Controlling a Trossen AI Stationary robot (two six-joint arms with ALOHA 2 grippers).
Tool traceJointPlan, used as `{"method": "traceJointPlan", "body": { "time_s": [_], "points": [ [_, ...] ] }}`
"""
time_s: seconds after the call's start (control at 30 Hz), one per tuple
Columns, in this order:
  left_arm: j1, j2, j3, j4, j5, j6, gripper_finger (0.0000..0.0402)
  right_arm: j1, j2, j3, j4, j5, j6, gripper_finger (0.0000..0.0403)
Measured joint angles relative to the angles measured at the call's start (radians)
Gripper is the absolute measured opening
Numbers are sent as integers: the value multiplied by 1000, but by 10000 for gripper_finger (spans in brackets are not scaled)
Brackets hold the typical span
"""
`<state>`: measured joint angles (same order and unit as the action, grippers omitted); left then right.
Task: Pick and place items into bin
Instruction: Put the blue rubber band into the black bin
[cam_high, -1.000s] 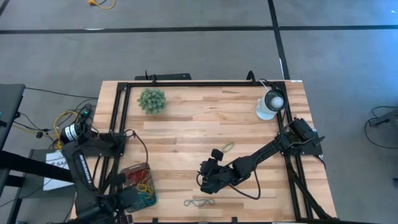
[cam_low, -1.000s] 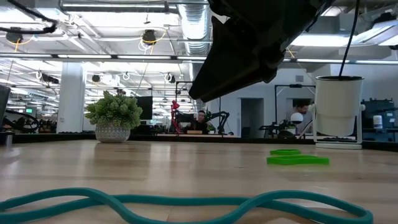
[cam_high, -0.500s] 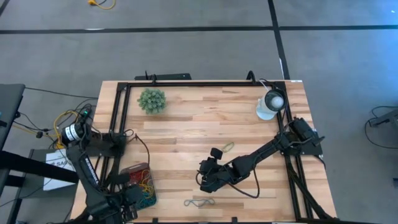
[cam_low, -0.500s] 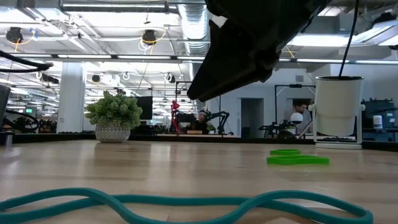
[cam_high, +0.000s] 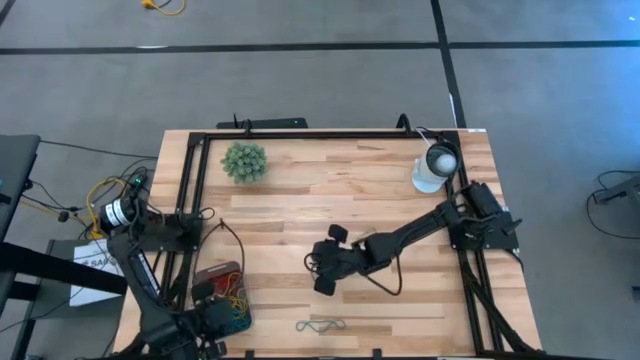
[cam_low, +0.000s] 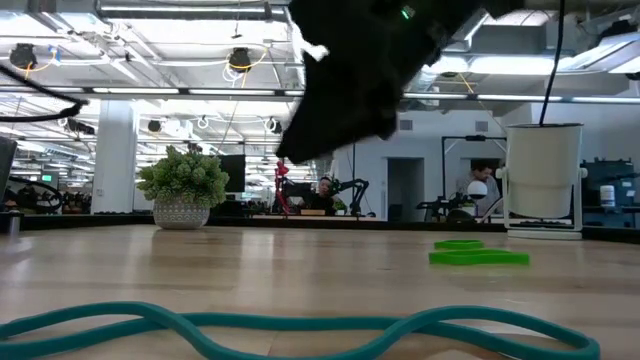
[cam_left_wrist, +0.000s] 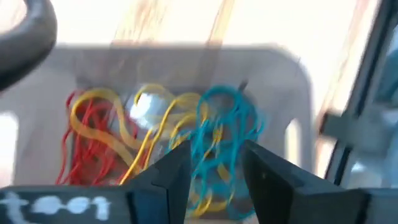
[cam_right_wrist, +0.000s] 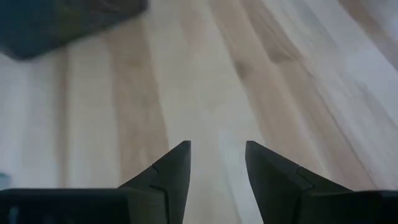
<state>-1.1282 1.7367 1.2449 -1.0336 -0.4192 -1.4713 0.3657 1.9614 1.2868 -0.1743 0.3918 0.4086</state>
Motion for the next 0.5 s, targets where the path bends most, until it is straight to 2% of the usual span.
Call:
{"method": "traceJointPlan", "body": {
  "time_s": [0.13,0.3,0.5],
  "points": [
    [26,0,0,64,-88,51,132,20,-6,38,7,-72,-25,137],
    [65,0,0,102,-113,256,131,116,-5,39,-21,-160,-14,128],
    [132,-4,30,53,-102,408,130,227,77,38,110,-158,-24,123]
  ]
}}
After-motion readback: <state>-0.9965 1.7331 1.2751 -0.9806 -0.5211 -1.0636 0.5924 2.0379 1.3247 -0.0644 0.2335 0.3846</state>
